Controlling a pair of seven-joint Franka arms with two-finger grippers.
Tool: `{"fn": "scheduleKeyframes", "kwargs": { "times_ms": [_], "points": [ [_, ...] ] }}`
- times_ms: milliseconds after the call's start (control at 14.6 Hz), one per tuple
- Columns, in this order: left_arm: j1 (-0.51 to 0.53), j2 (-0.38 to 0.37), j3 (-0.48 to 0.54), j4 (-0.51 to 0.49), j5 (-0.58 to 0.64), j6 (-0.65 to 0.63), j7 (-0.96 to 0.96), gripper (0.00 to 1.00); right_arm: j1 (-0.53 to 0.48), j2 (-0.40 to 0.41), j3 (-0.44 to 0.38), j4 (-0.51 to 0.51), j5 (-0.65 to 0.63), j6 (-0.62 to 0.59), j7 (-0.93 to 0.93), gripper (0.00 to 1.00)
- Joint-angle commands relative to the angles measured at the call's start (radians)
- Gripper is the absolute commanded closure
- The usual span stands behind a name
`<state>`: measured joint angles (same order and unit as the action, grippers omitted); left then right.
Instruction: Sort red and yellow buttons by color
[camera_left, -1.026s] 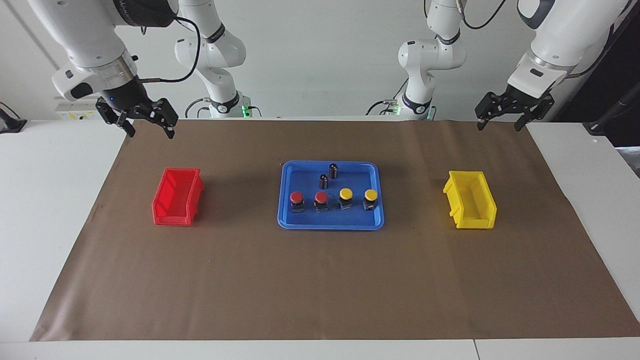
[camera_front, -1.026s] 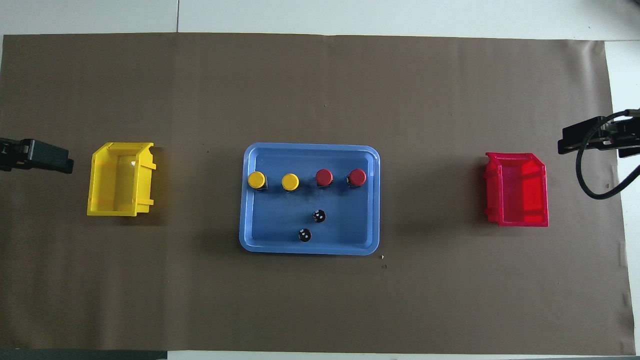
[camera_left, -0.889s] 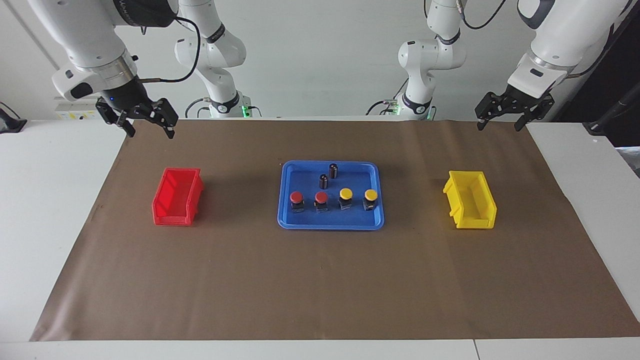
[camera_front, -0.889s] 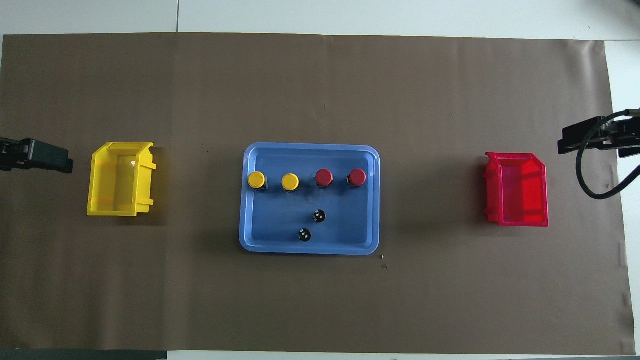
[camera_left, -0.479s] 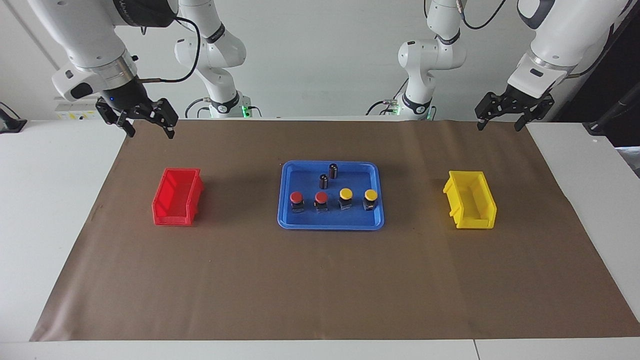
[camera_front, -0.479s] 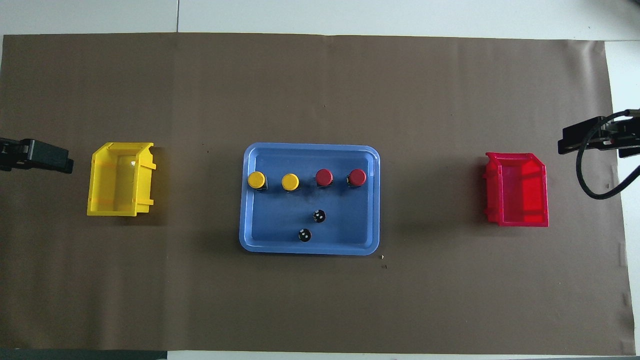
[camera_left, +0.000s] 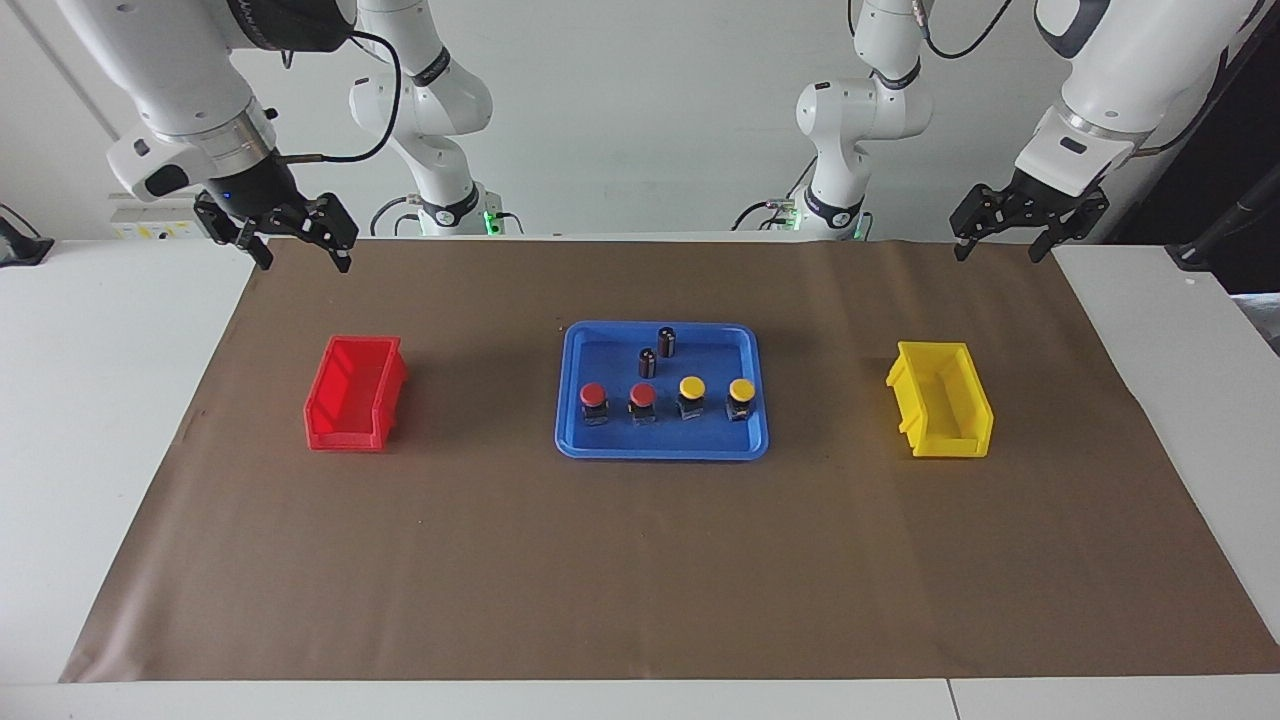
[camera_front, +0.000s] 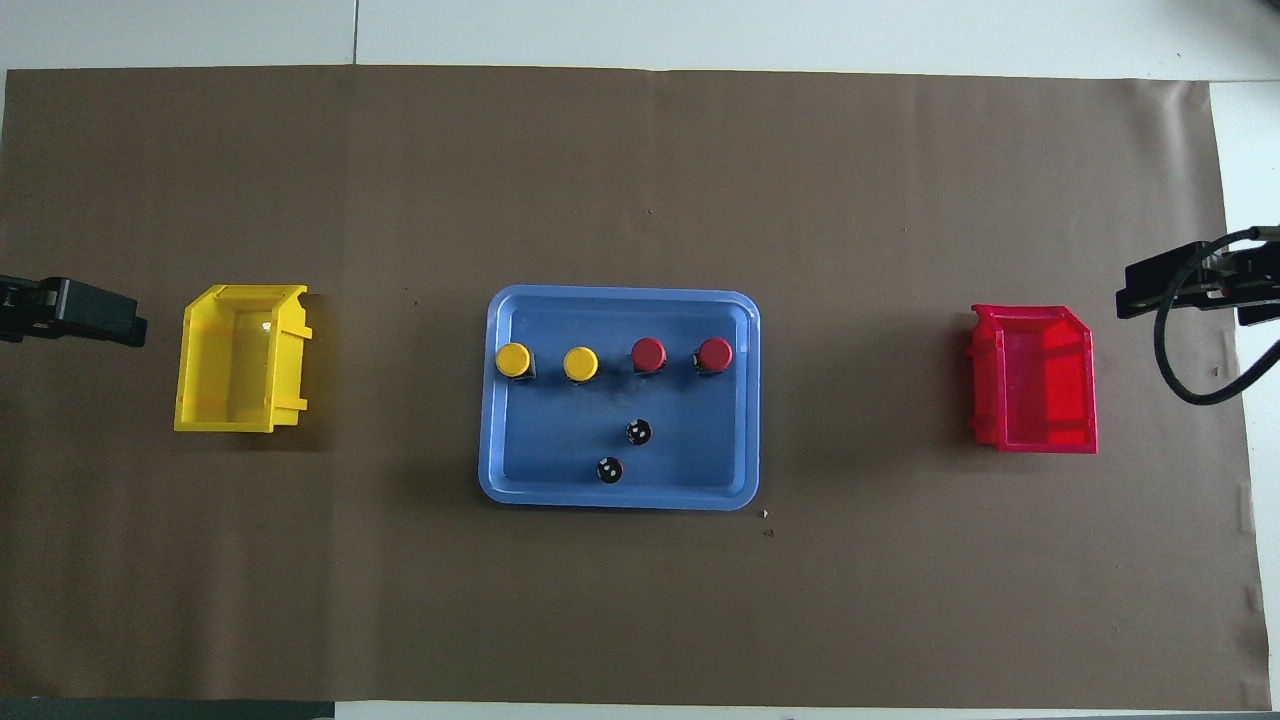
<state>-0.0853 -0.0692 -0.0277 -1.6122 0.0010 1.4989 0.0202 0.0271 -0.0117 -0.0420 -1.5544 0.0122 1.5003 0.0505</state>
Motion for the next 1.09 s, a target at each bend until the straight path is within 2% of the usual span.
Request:
{"fn": "scheduleKeyframes", "kwargs": {
  "times_ms": [0,137,274,411,547,684,821,958,1026],
  "points": [
    [0.007,-0.027,0.002,-0.026,-0.015,-0.006,0.007,0.00,0.011,-0.008,0.020,-0.016,0.026,0.056,-0.024,0.00],
    [0.007,-0.027,0.002,-0.026,-0.016,-0.005,0.007,0.00,0.075,0.007,0.036,-0.004,0.038,0.080,0.043,0.00],
    [0.007,-0.027,0.002,-0.026,-0.016,-0.005,0.007,0.00,0.173,0.097,0.042,0.087,0.025,0.069,0.193,0.00],
    [0.007,-0.027,0.002,-0.026,-0.016,-0.005,0.007,0.00,0.294,0.220,0.040,0.163,0.018,0.087,0.323,0.00],
    [0.007,-0.027,0.002,-0.026,-0.016,-0.005,0.007,0.00,0.380,0.315,0.040,0.191,0.008,0.237,0.457,0.00],
    [0.007,-0.027,0.002,-0.026,-0.016,-0.006,0.007,0.00,0.431,0.352,0.040,0.092,-0.005,0.387,0.514,0.00],
    [0.007,-0.027,0.002,-0.026,-0.016,-0.005,0.009,0.00,0.470,0.381,0.040,0.019,-0.041,0.440,0.537,0.00],
    [0.007,-0.027,0.002,-0.026,-0.016,-0.005,0.007,0.00,0.470,0.366,0.040,-0.085,-0.055,0.532,0.536,0.00],
    [0.007,-0.027,0.002,-0.025,-0.016,-0.005,0.007,0.00,0.470,0.363,0.040,-0.110,-0.055,0.540,0.536,0.00]
  ]
}}
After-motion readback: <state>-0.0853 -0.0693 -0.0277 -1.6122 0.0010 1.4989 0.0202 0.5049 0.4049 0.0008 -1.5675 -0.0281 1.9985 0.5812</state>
